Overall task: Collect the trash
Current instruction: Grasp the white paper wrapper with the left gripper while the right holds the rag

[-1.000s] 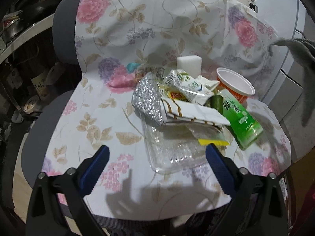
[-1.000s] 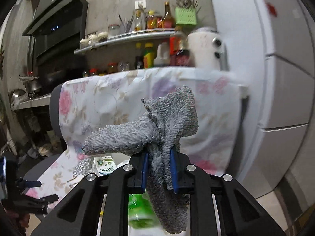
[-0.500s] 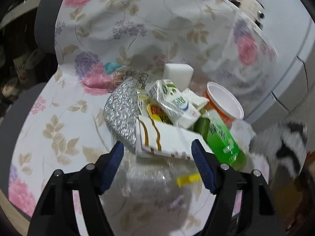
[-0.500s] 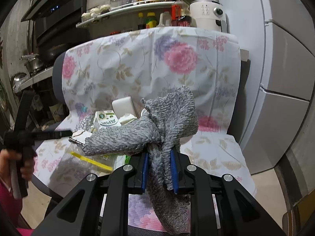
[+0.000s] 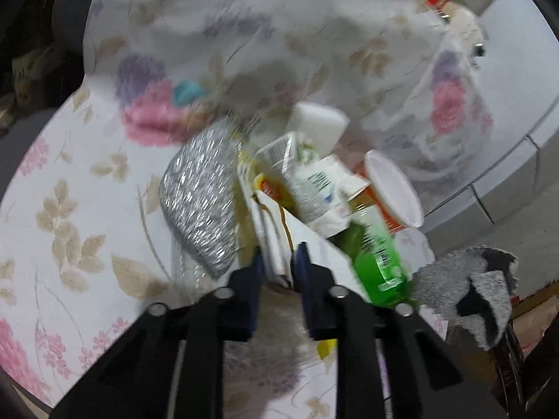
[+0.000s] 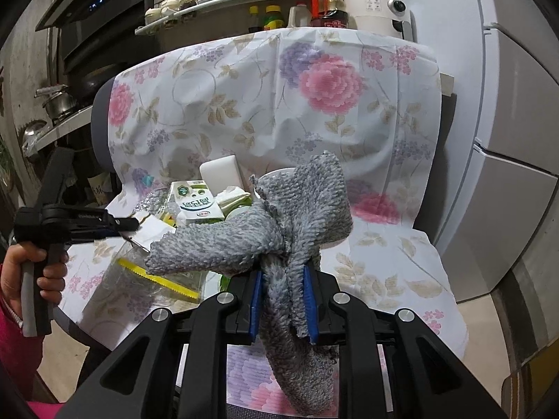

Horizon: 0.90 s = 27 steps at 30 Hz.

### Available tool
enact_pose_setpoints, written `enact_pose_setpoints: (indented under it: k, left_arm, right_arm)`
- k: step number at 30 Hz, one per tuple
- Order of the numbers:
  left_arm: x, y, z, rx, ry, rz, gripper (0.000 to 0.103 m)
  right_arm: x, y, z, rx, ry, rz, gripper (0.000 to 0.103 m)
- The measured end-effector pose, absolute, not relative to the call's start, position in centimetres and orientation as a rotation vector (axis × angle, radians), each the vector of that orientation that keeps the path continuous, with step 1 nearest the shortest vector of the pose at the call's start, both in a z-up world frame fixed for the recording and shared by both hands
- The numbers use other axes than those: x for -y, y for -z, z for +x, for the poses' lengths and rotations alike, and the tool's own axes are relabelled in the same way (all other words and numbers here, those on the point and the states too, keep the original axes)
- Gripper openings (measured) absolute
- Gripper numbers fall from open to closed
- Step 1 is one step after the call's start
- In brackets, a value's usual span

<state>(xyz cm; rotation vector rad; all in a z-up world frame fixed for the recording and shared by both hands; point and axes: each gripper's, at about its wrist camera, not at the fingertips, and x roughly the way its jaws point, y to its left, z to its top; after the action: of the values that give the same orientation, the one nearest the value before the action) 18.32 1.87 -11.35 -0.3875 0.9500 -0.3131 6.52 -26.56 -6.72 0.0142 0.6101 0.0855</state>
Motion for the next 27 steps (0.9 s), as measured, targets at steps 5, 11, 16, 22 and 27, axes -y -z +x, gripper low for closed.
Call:
enact_pose_setpoints:
  k: [5, 11, 16, 22, 27]
  left_arm:
    - [-0.9, 7.8, 15.9, -0.819, 0.347, -0.304, 0.002]
    - [0.7, 3.1, 12.1, -0.656, 0.395, -0.24, 0.002]
    - [2.7, 0.5, 9.2, -0.575, 0.443, -0.2, 0.002]
    - [8.0, 1.3, 6.6, -0.555, 0.554, -0.123, 0.002]
    - [14.4, 3.8, 4.8, -0.577, 0.715, -0.088, 0.002]
  right_arm:
    - [26.7, 6.1, 5.9, -0.581, -0.076, 0.032, 0.021]
    - [27.9, 4.5, 4.7, -0.533, -0.077, 0.088, 0.021]
    - [29.7, 3.0, 2.8, -0.488, -0.054, 0.133, 0.021]
    - [32.9, 2.6, -0.8, -0.469, 0.038, 0.158, 0.021]
    - [37.0, 4.2, -5.5, -0.499, 0.188, 0.163, 0.021]
